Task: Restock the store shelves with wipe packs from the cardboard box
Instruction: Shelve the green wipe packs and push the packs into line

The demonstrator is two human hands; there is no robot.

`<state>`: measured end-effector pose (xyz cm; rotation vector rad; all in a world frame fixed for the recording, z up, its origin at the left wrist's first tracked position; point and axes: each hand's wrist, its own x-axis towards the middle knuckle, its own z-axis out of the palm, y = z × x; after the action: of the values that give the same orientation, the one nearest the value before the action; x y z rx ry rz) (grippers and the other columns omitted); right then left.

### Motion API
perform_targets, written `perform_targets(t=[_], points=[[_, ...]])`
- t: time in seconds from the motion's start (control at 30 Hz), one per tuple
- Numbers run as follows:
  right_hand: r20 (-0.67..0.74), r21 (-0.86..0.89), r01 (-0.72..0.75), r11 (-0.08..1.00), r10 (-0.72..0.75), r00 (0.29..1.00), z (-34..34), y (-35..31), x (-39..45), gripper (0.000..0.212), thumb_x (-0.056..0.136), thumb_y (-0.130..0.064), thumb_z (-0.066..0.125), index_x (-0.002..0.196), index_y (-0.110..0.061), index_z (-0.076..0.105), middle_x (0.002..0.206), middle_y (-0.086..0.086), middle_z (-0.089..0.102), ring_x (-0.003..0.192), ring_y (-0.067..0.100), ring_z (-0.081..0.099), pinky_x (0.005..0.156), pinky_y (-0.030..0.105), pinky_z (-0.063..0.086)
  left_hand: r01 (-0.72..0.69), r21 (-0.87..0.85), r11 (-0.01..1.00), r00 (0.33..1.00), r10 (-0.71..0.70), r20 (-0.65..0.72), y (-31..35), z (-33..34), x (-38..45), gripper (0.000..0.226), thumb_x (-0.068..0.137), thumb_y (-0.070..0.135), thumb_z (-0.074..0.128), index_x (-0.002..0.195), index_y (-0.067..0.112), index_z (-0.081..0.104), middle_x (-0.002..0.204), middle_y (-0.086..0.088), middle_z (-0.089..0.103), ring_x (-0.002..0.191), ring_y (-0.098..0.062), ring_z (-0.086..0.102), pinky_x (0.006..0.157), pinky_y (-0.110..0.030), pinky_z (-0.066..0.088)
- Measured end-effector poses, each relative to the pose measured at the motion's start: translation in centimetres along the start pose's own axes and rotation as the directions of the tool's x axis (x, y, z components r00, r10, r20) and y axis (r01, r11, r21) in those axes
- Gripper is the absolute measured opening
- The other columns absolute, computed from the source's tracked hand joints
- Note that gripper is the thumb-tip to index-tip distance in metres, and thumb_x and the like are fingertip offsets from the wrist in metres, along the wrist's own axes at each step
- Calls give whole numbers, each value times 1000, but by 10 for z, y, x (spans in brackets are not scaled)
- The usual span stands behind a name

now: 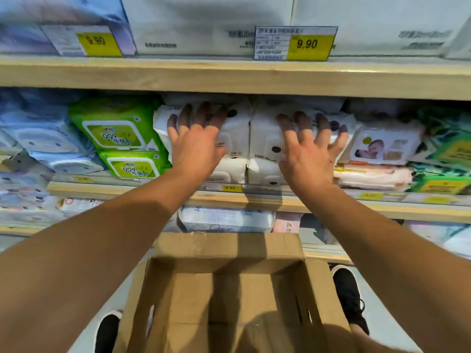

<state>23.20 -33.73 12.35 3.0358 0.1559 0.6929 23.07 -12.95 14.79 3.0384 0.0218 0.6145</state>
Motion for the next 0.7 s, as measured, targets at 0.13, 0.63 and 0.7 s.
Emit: perform_targets(t=[0.13, 0.63, 0.7], points=[[37, 63, 112, 992, -115, 993, -4, 20, 12, 78, 81, -30, 65, 146, -37, 23, 153, 5, 28, 139, 41, 19, 110, 63, 1, -50, -34, 998, 999, 50, -8, -11, 2, 3, 70, 79, 48, 65, 142, 42, 35, 151, -3, 34, 142, -34, 17, 115, -52, 5], [154, 52, -10, 999, 2, 988, -45, 7, 13, 64, 81, -68, 55, 120, -19, 51, 119, 12, 58, 114, 37, 49, 100, 51, 31, -63, 6, 998, 995, 63, 75, 1, -21, 2, 62, 79, 57, 60, 127, 20, 49, 121, -20, 56, 118, -40, 46, 106, -51, 26], [112, 34, -57, 998, 52, 992, -44, 13, 6, 63, 81, -66, 57, 121, -18, 51, 122, 13, 55, 117, 38, 45, 103, 52, 27, -105, -47, 993, 990, 109, 89, 25, -33, 6, 50, 82, 56, 59, 107, 13, 55, 105, -20, 60, 102, -40, 54, 86, -44, 40]])
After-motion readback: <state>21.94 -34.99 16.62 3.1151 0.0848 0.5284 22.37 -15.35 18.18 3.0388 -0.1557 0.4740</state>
